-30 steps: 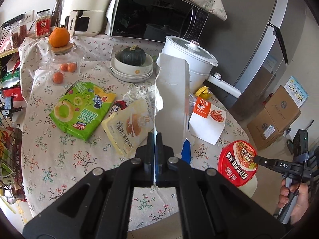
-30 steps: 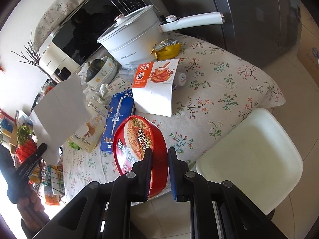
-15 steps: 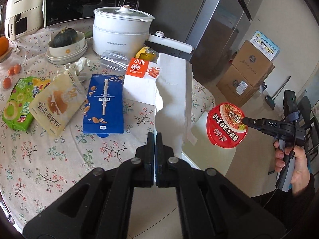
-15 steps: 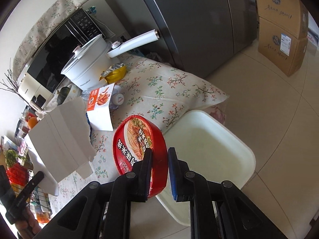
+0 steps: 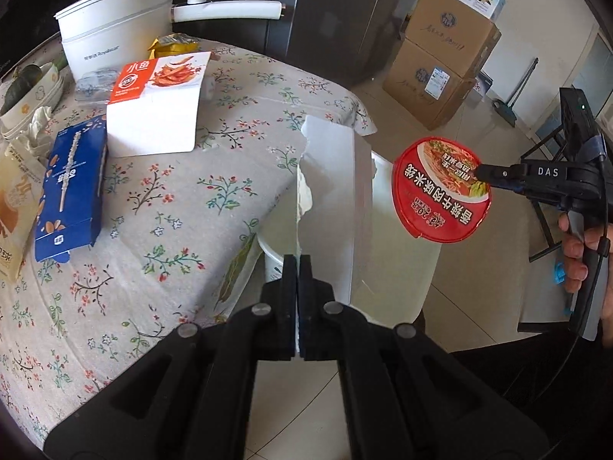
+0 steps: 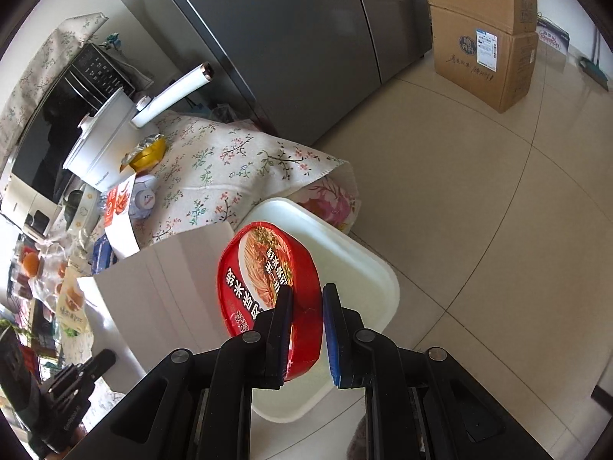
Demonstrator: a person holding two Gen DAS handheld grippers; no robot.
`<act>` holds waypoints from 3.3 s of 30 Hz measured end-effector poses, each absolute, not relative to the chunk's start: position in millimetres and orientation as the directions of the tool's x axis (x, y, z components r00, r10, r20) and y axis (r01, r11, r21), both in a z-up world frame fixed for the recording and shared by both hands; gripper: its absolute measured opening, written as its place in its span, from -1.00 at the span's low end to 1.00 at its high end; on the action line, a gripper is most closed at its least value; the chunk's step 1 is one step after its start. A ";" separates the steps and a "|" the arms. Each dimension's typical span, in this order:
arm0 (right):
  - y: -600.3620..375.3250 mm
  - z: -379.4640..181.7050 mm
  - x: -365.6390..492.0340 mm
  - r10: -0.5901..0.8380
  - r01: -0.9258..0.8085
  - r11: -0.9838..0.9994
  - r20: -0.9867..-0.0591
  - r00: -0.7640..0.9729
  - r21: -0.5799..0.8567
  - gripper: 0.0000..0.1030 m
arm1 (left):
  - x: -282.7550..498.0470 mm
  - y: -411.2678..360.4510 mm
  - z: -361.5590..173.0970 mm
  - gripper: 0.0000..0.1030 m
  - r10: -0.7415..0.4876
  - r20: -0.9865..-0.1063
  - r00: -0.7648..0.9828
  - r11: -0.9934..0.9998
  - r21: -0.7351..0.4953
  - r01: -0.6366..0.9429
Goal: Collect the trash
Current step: 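Carry the bowl and paper to the white bin and release both, then grasp the beige snack bag with the left tool while the right grasps the blue box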
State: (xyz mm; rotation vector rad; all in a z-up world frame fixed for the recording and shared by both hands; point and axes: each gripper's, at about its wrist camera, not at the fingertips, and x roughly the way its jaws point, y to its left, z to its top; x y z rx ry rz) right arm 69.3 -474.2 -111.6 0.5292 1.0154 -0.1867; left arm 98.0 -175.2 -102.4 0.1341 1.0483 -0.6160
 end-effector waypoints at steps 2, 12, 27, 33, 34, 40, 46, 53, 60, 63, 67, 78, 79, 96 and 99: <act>-479.3 -113.6 68.3 0.089 0.397 0.855 -0.849 0.521 0.333 -0.67 | 96.2 -184.2 -107.3 -0.99 -0.407 -0.846 0.344 0.818 -0.170 0.550; -480.9 -118.0 67.7 0.084 0.396 0.862 -0.858 0.507 0.318 -0.67 | 98.9 -194.2 -110.2 -0.64 -0.394 -0.830 0.396 0.824 -0.128 0.552; -467.6 -120.7 79.2 0.089 0.381 0.873 -0.867 0.490 0.305 -0.67 | 107.7 -158.0 -98.4 0.62 -0.258 -0.822 0.507 0.904 -0.020 0.428; -457.6 -118.1 84.8 0.094 0.365 0.879 -0.862 0.499 0.307 0.23 | 107.9 -151.0 -95.6 0.70 -0.233 -0.819 0.524 0.912 0.003 0.411; -455.7 -116.6 84.8 0.090 0.363 0.881 -0.859 0.505 0.305 0.35 | 108.6 -149.1 -95.4 0.70 -0.232 -0.819 0.525 0.913 0.003 0.408; -443.2 -115.4 92.6 0.099 0.343 0.891 -0.865 0.493 0.297 0.35 | 111.8 -140.7 -93.2 0.71 -0.224 -0.818 0.530 0.922 -0.001 0.388; -429.7 -111.4 100.9 0.088 0.332 0.901 -0.868 0.489 0.279 0.45 | 118.6 -128.9 -90.5 0.73 -0.207 -0.820 0.534 0.930 0.004 0.367; -405.8 -104.2 117.1 0.094 0.308 0.911 -0.865 0.493 0.274 0.61 | 133.9 -94.4 -84.3 0.89 -0.144 -0.812 0.566 0.956 0.034 0.292; -365.3 -96.9 140.4 0.105 0.255 0.933 -0.869 0.483 0.254 0.63 | 155.1 -41.4 -83.1 0.91 -0.052 -0.810 0.584 0.980 0.070 0.184; -344.3 -92.3 151.8 0.123 0.229 0.938 -0.866 0.486 0.262 0.63 | 163.7 -14.1 -83.8 0.91 -0.017 -0.811 0.584 0.990 0.066 0.121; -312.1 -89.4 169.1 0.149 0.191 0.943 -0.859 0.490 0.273 0.64 | 174.6 22.0 -85.4 0.91 0.021 -0.813 0.583 0.998 0.052 0.037; -216.6 -96.6 207.9 0.179 0.101 0.961 -0.856 0.486 0.258 0.64 | 195.0 97.6 -104.9 0.91 0.017 -0.796 0.605 0.995 -0.043 -0.085; -208.1 -98.0 210.5 0.176 0.093 0.963 -0.855 0.488 0.252 0.64 | 196.7 102.8 -107.7 0.91 0.014 -0.791 0.611 0.995 -0.052 -0.090; -110.4 -135.9 241.7 0.187 0.029 0.973 -0.857 0.480 0.229 0.64 | 218.4 114.6 -126.8 -0.72 -0.170 -0.791 0.588 0.956 -0.278 -0.098; -100.6 -139.7 245.2 0.202 0.026 0.969 -0.851 0.485 0.245 0.64 | 213.2 118.1 -117.9 -0.92 -0.180 -0.783 0.596 0.954 -0.286 -0.087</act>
